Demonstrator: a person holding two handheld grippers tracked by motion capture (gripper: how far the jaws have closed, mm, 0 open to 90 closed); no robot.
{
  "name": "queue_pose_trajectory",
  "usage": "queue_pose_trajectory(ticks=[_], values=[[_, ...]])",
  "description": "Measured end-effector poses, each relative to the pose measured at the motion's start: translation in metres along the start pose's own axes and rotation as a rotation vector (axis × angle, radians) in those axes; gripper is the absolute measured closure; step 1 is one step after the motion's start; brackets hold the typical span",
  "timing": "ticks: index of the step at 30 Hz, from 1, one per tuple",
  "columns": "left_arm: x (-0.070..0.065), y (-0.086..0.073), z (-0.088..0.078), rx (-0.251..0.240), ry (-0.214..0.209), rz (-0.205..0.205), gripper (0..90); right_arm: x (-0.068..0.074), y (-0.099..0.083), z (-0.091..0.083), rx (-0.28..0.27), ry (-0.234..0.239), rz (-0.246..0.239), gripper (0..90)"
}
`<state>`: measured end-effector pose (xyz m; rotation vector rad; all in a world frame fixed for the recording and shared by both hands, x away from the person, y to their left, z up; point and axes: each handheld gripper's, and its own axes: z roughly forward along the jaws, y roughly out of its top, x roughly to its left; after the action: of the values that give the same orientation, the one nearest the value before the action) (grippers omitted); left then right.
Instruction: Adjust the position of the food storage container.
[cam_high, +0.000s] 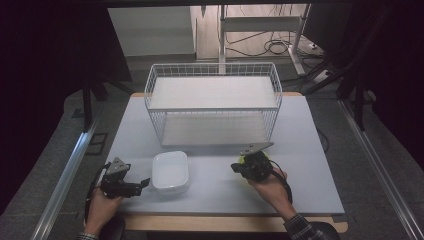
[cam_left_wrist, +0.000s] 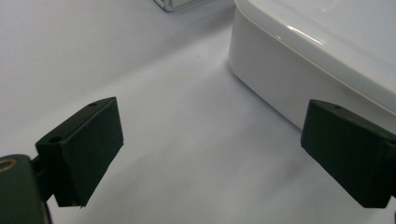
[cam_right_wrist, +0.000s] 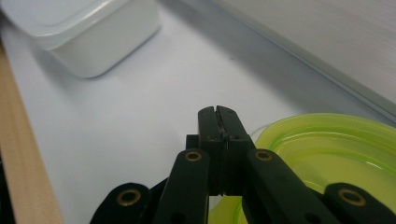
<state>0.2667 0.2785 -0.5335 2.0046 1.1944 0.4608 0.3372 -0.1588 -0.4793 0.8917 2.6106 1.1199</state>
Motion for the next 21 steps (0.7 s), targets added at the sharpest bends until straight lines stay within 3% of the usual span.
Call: queue_pose_trajectory(ticks=[7, 13, 21], values=[[-0.001, 0.001, 0.0, 0.019, -0.026, -0.029, 7.1, -0.023, -0.009, -0.015, -0.011, -0.065, 0.048, 89.2], [-0.003, 0.002, 0.0, 0.041, -0.075, -0.019, 9.1, -0.043, -0.016, -0.03, -0.038, -0.116, 0.094, 89.2], [-0.009, 0.003, -0.001, 0.055, -0.072, 0.039, 18.2, -0.058, -0.023, -0.044, -0.078, -0.141, 0.143, 89.0]])
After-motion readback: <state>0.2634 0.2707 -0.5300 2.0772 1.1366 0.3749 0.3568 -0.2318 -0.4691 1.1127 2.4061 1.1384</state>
